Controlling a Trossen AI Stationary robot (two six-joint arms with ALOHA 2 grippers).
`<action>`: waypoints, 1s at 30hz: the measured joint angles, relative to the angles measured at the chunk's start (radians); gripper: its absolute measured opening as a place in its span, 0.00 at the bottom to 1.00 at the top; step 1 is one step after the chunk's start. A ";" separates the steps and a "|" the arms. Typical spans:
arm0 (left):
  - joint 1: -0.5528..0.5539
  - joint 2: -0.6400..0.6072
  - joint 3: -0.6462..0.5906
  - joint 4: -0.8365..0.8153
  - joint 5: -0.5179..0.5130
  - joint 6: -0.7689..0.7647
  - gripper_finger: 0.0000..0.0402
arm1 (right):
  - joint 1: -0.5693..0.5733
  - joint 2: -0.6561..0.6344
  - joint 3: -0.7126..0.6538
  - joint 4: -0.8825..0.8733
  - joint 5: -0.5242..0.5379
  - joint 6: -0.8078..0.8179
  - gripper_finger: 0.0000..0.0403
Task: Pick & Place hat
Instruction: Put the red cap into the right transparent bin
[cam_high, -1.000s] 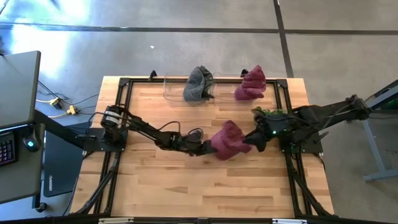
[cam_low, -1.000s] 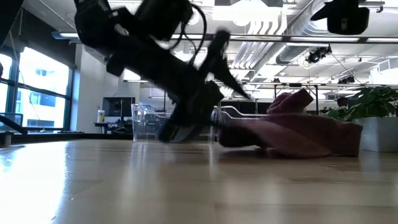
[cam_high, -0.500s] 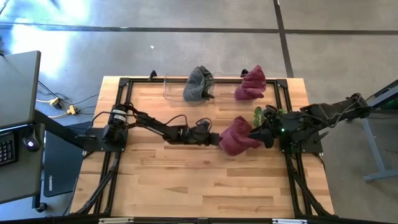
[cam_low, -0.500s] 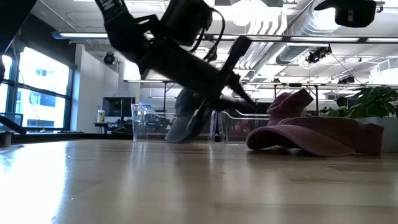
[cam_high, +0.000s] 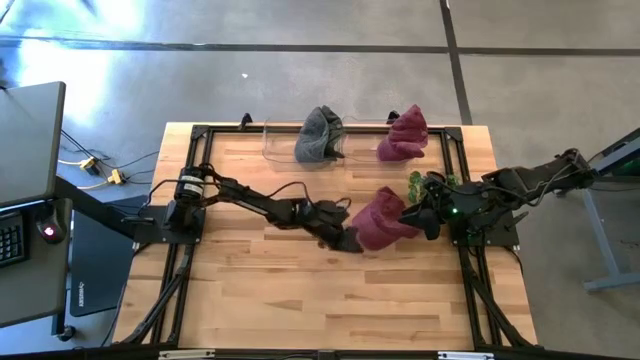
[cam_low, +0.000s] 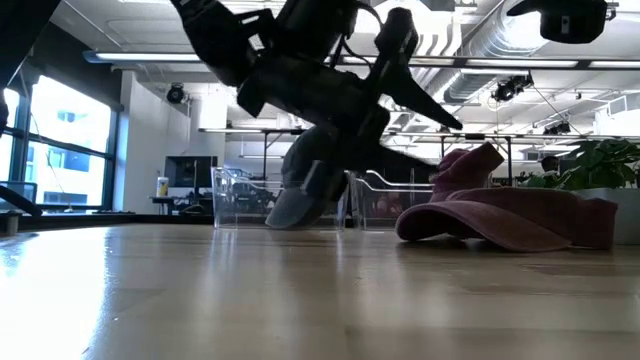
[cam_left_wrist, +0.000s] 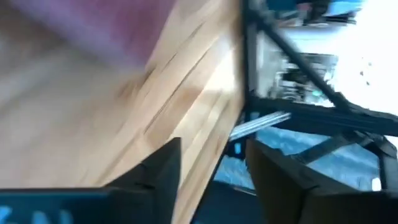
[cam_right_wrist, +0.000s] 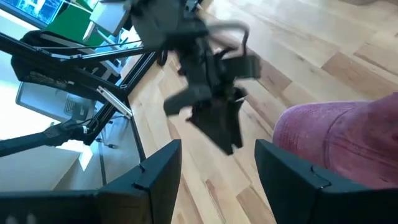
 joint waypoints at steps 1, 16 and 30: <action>-0.008 0.000 0.005 -0.037 -0.005 -0.021 0.47 | 0.001 0.000 0.000 0.000 0.006 0.000 0.49; -0.019 0.034 0.020 -0.088 -0.382 -0.128 0.63 | 0.001 0.000 0.000 -0.005 -0.007 -0.018 0.50; -0.018 0.161 0.122 0.009 -0.368 -0.182 0.63 | 0.001 0.000 0.000 -0.005 -0.026 -0.006 0.50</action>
